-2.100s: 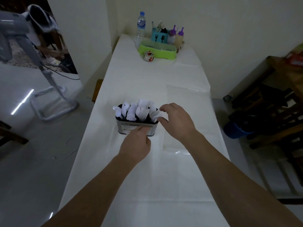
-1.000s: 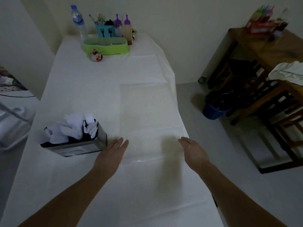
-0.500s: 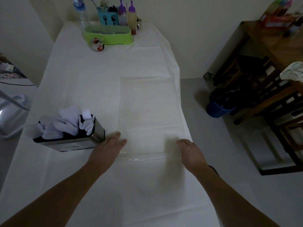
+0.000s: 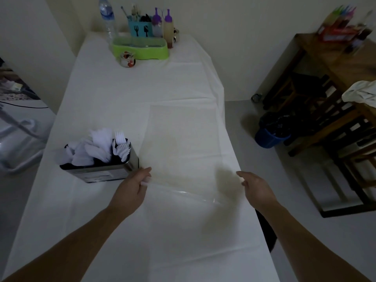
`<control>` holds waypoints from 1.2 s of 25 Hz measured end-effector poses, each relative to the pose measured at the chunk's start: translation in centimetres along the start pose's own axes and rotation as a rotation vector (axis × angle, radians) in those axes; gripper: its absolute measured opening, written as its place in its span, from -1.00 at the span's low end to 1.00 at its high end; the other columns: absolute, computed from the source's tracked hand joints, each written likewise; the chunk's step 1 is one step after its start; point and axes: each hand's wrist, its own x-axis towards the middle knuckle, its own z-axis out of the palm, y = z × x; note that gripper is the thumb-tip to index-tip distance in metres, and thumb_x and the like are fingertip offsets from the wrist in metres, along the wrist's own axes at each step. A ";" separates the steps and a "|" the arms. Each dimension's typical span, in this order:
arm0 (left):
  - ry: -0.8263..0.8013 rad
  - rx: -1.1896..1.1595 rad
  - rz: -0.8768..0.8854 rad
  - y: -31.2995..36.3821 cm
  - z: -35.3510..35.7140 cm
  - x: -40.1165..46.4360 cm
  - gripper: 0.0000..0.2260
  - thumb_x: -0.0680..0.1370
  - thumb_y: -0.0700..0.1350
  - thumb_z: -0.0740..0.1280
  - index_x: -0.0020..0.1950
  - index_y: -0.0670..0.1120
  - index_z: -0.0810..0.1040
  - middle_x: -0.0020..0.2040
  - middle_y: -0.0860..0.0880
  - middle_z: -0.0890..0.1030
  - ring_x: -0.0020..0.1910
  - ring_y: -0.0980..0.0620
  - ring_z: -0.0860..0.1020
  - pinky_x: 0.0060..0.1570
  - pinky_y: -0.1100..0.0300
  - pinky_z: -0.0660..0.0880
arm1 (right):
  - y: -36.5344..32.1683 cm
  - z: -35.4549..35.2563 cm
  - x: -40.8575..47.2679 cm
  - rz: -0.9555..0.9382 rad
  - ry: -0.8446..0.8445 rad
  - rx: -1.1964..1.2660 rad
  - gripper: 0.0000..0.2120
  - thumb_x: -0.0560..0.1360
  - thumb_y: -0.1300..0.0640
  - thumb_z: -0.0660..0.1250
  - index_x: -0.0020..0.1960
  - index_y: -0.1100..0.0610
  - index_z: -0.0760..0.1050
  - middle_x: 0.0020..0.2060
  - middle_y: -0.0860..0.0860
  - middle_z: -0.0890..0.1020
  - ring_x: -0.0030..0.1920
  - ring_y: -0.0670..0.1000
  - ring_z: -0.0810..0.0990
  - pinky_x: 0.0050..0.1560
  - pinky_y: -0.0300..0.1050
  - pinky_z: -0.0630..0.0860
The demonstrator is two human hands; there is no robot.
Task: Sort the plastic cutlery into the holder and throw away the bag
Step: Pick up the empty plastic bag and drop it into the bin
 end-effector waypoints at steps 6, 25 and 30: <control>0.093 -0.152 -0.069 2.3 -1.7 -1.0 -0.80 0.60 -0.21 0.21 0.14 -0.10 0.59 0.04 0.06 0.65 0.03 0.00 0.60 0.06 0.24 0.47 | -2.1 0.7 -1.7 -0.037 -0.065 0.073 -0.48 0.53 0.22 0.39 0.46 0.08 0.40 0.39 -0.04 0.47 0.36 0.02 0.48 0.44 -0.02 0.37; 0.031 -0.369 -0.270 1.4 -2.1 -3.7 -0.90 0.56 -0.12 0.39 -0.09 0.04 0.50 -0.10 0.19 0.70 0.06 0.21 0.62 0.13 0.13 0.49 | -7.5 2.3 -7.1 0.260 0.260 0.829 -0.80 0.67 0.14 0.16 -0.05 0.23 0.44 -0.29 0.16 0.64 -0.30 0.06 0.67 -0.15 -0.04 0.64; 0.007 -0.315 -0.261 2.6 -2.3 -3.6 -0.91 0.61 -0.14 0.31 -0.04 0.03 0.45 -0.27 0.12 0.71 -0.23 0.03 0.65 -0.18 0.11 0.48 | -7.9 2.0 -7.5 0.303 0.226 0.816 -0.87 0.66 0.10 0.17 0.03 0.14 0.43 -0.23 0.13 0.63 -0.40 0.05 0.63 -0.41 -0.08 0.50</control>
